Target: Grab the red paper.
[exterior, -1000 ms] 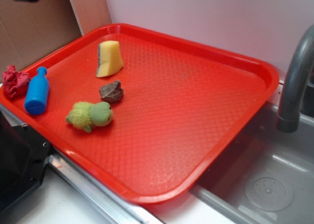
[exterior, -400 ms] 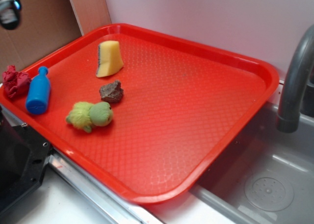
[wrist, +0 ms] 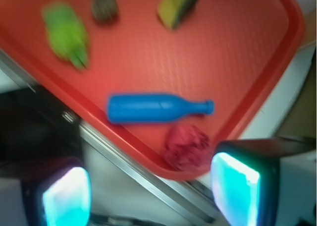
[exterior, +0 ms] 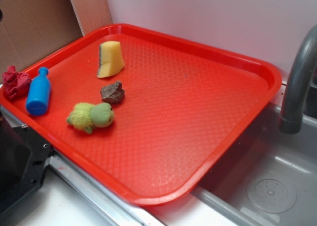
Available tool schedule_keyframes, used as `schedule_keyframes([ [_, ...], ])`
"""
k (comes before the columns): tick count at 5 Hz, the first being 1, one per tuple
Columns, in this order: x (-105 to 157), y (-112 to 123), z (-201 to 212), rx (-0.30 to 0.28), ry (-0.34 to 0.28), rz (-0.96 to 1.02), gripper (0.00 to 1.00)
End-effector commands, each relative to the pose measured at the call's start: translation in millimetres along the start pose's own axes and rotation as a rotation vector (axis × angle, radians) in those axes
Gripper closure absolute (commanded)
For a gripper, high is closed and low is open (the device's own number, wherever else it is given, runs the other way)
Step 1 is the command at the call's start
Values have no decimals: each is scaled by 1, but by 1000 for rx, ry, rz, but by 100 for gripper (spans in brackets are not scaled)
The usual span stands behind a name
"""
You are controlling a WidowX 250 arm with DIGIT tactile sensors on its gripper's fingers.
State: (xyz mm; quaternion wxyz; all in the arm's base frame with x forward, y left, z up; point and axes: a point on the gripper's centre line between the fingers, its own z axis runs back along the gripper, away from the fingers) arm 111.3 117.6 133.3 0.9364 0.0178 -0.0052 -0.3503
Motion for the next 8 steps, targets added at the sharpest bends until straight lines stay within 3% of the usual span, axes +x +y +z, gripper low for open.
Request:
schedule_keyframes([
  [1,29,18,-28,54,318,-199,0],
  [2,17,22,-27,74,253,-170,0],
  [7,17,22,-27,74,253,-170,0],
  [8,6,22,-44,75,236,-186,0],
])
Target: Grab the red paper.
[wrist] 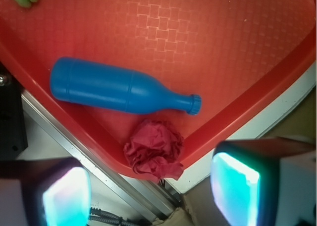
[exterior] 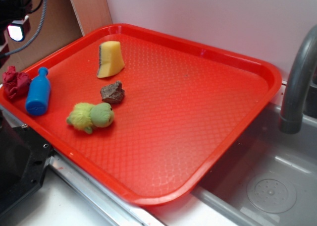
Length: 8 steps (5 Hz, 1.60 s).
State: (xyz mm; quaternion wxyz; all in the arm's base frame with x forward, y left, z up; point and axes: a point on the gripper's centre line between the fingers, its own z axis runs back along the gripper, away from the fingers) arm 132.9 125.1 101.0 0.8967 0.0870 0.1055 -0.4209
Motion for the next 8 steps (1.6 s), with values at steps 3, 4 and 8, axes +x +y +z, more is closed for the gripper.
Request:
schedule_keyframes([
  [3,-6,21,-58,-57,-13,-21,0],
  [4,-4,19,-73,-97,24,-26,0],
  [8,20,7,-72,-110,22,-60,100],
])
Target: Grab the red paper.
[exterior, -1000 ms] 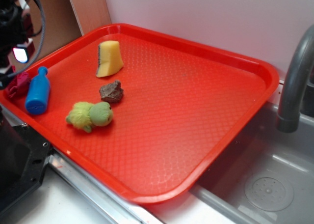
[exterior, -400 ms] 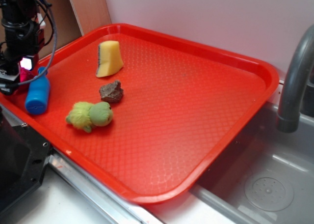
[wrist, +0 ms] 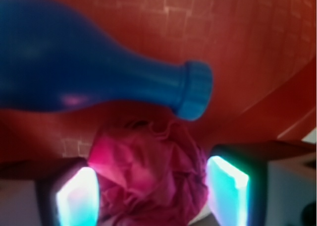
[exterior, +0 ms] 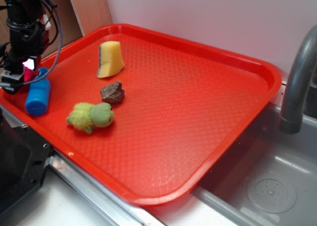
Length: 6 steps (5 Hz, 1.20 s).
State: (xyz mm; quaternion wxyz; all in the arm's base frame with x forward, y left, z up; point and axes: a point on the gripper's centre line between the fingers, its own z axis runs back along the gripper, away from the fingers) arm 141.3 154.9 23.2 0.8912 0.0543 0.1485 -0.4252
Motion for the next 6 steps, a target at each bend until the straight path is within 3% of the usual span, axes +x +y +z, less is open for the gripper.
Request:
schedule_keyframes([
  [1,22,-18,28,18,-61,-57,100],
  [3,37,-23,42,43,-68,-93,100],
  [4,37,-23,40,25,-44,-93,100],
  [5,29,-22,27,2,-34,-77,0],
  [6,23,-22,15,-40,-15,-57,0],
])
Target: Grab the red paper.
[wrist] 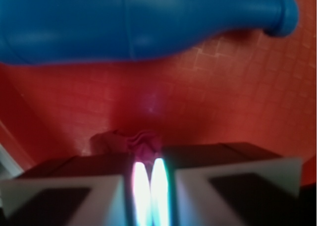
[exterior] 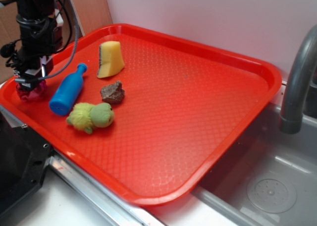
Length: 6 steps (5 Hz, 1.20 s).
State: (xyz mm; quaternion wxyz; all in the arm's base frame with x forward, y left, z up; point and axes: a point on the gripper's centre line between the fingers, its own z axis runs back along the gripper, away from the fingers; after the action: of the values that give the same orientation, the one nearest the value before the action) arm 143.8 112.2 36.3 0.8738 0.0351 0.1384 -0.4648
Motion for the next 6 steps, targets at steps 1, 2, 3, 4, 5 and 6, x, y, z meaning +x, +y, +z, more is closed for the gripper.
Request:
schedule_keyframes([
  [1,-12,1,-9,-34,14,48,0],
  [2,-16,-2,-8,-43,3,55,0],
  [3,-14,-3,1,-79,-18,109,0],
  [4,-19,-3,16,-91,-19,181,0],
  [5,-27,-5,16,-87,-2,207,0],
  [6,-41,-9,10,-84,41,221,0],
])
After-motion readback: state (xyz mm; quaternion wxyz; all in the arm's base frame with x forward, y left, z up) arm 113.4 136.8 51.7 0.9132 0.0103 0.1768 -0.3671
